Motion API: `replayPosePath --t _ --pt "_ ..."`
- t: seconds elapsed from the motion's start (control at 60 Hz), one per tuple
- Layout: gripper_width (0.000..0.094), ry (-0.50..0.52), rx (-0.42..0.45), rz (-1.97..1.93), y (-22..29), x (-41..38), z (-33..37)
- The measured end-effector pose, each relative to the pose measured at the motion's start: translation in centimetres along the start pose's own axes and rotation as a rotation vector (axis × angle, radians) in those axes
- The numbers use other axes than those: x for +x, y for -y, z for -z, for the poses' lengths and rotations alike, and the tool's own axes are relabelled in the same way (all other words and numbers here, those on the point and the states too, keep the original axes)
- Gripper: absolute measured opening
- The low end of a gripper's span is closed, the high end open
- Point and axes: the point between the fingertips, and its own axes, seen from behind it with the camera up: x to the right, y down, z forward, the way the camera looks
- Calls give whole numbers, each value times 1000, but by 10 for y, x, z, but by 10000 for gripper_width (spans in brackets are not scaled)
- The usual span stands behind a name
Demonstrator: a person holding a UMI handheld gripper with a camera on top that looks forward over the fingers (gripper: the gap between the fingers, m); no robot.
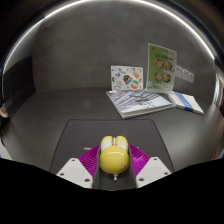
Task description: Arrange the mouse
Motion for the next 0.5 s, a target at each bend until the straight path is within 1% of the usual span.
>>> replayPosePath --t 0.017,0.1,0.117,0.133,0.15,0.217,0.233,0.25,0.383,0.5 --pt "443 -1 -4 1 0 0 0" --pt "561 24 -28 2 -3 -1 1" --pt "641 30 -39 2 -6 -2 3" --pt "697 36 -44 -1 -7 -2 5" --pt "717 43 -49 -4 -8 -2 8" --pt "898 87 -48 -7 -11 -3 27" --pt "852 96 -48 -8 -12 -3 33" --pt "838 104 -50 -10 -13 -2 40" --pt "852 110 -62 -15 -26 22 95" --pt "853 24 -34 -2 -39 71 135"
